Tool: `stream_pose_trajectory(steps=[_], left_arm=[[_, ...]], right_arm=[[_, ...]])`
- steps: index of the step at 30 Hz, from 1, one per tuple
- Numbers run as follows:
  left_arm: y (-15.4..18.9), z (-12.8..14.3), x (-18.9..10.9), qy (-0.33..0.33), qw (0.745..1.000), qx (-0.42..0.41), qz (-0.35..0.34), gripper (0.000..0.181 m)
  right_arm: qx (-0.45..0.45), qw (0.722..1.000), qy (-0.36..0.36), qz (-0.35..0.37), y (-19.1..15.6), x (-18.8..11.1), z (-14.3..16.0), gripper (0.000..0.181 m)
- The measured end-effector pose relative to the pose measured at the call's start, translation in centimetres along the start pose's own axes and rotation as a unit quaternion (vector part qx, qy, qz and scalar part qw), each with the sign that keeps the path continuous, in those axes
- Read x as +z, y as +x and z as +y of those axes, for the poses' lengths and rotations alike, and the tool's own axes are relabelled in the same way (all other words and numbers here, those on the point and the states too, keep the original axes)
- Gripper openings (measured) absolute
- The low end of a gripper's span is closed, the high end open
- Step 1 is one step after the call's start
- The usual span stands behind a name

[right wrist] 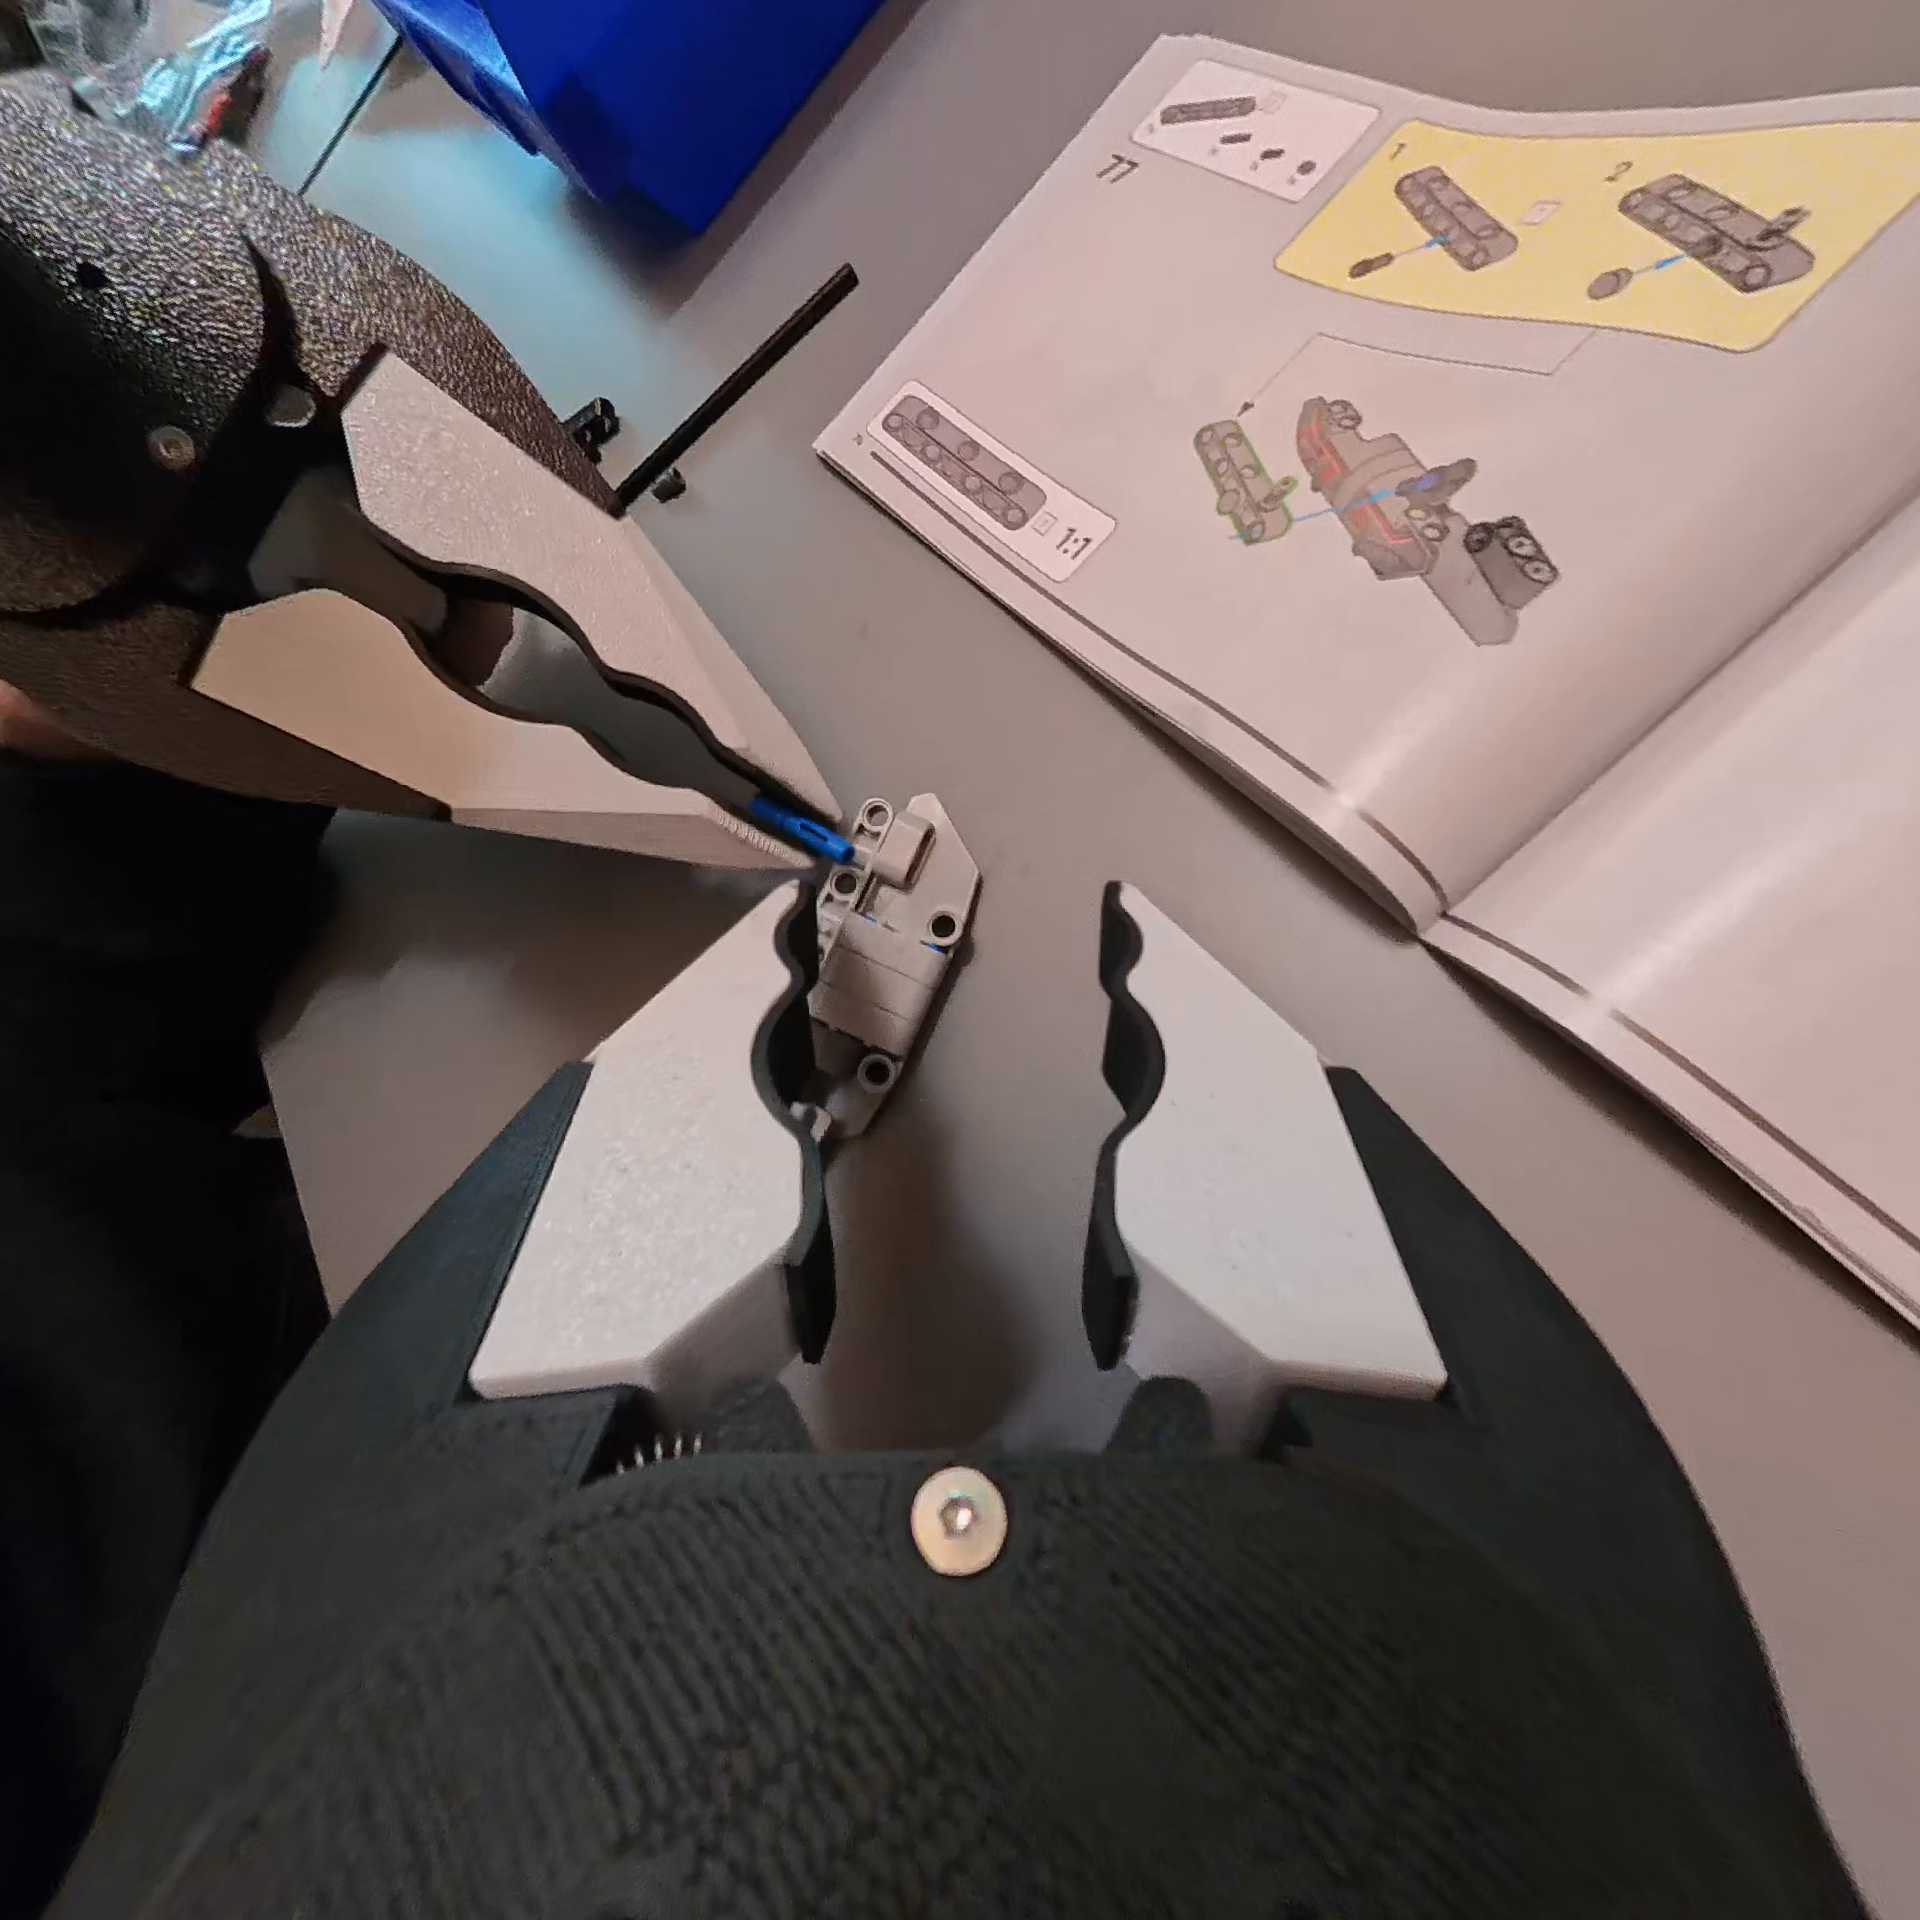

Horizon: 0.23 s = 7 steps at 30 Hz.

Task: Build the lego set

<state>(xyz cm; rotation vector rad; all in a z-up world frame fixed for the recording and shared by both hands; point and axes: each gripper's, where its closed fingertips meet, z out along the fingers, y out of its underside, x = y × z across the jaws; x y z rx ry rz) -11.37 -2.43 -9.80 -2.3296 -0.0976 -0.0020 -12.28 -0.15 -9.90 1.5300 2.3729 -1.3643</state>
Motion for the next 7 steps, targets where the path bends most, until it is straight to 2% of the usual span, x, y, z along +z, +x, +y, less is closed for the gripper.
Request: stream_pose_trajectory(steps=[1, 7], left_arm=[[0.01, -0.09, 0.09, 0.002, 1.000, 0.004, -0.001, 0.002], [-0.33, -0.22, 0.80, -0.007, 0.999, 0.019, -0.031, 0.002]], right_arm=[[0.003, 1.000, -0.004, -0.001, 0.06, -0.20, 0.11, 0.054], [0.015, 1.000, -0.019, -0.012, 0.10, -0.15, -0.12, 0.055]])
